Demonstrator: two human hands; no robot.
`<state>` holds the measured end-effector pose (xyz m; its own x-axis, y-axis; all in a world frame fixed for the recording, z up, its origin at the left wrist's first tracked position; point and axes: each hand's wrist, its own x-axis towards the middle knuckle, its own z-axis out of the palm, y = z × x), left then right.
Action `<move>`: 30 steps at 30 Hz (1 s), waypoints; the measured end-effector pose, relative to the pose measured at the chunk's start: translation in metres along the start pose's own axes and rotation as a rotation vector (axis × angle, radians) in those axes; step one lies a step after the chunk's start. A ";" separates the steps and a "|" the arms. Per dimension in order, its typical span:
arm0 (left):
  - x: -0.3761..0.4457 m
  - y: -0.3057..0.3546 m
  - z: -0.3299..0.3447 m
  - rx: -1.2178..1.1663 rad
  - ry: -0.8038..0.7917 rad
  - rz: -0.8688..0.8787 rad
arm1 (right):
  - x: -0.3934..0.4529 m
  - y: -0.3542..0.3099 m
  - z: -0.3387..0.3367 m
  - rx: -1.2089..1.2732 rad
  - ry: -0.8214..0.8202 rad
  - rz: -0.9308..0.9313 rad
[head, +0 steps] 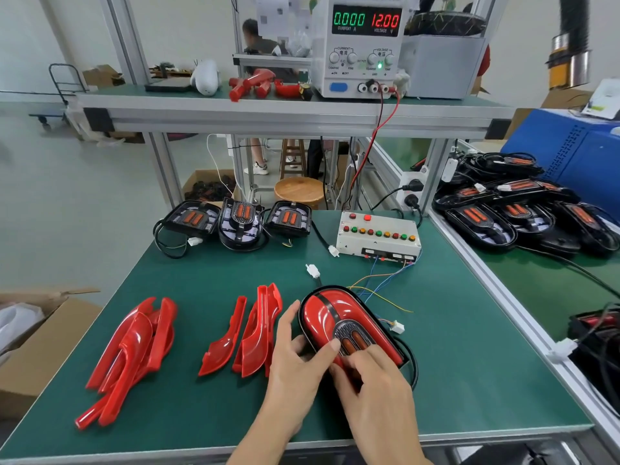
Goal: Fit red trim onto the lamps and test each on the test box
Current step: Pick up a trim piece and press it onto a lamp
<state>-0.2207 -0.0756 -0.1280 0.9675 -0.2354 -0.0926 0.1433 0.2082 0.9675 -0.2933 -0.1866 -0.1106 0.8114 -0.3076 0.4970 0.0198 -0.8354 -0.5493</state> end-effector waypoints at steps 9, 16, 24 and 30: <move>0.004 0.007 0.000 0.000 0.028 -0.054 | -0.012 0.013 0.004 0.059 0.013 0.028; 0.008 0.021 0.007 -0.254 0.067 -0.057 | -0.028 0.009 -0.013 0.324 0.169 0.492; 0.006 0.030 0.022 -0.223 0.055 0.042 | 0.015 0.001 -0.019 0.957 -0.140 0.738; 0.007 0.035 0.017 -0.184 0.049 0.076 | 0.013 0.003 -0.014 0.973 -0.187 0.655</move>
<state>-0.2127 -0.0856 -0.0913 0.9853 -0.1666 -0.0372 0.1011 0.3943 0.9134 -0.2910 -0.1994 -0.0967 0.9033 -0.4087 -0.1302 -0.0607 0.1786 -0.9821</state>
